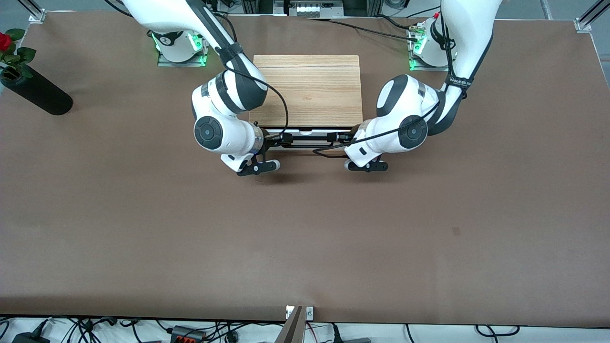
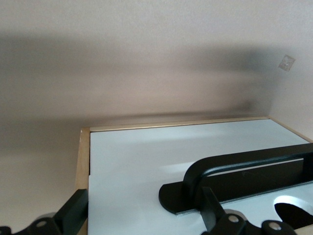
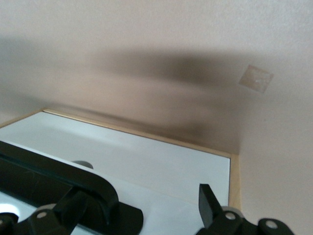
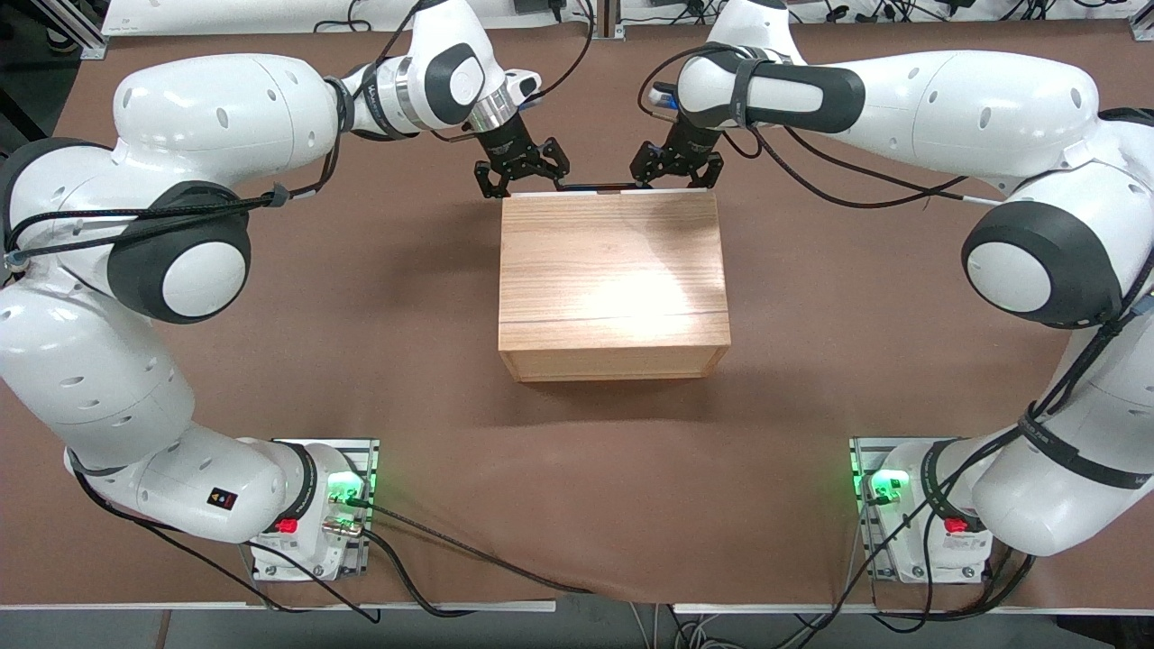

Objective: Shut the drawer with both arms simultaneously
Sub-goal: 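Press the drawer front flush with both grippers against the handle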

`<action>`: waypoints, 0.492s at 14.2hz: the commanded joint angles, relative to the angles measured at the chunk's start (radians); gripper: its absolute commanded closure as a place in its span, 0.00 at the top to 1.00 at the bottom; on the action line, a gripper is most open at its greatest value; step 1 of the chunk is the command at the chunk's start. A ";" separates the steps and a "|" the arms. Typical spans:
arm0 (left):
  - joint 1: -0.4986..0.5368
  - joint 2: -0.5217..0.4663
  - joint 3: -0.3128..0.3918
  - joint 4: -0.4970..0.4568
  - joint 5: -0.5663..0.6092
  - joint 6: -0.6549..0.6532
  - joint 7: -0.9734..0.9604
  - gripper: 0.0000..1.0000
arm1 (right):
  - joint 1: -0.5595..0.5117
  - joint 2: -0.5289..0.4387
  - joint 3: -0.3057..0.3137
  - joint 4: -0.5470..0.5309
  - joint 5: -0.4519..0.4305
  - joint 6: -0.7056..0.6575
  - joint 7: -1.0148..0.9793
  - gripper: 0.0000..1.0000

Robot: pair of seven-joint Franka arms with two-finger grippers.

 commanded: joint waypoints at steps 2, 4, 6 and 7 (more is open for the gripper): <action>-0.027 -0.041 0.000 -0.042 0.014 0.004 -0.028 1.00 | 0.003 -0.061 -0.006 -0.059 0.009 -0.043 -0.003 1.00; -0.028 -0.043 0.000 -0.044 0.014 0.004 -0.033 1.00 | 0.004 -0.061 -0.006 -0.061 0.009 -0.045 -0.003 1.00; -0.030 -0.043 0.000 -0.044 0.014 0.006 -0.033 1.00 | 0.004 -0.067 -0.006 -0.061 0.009 -0.069 -0.003 1.00; -0.039 -0.043 0.000 -0.044 0.014 0.007 -0.033 1.00 | 0.004 -0.069 -0.006 -0.061 0.009 -0.072 -0.001 1.00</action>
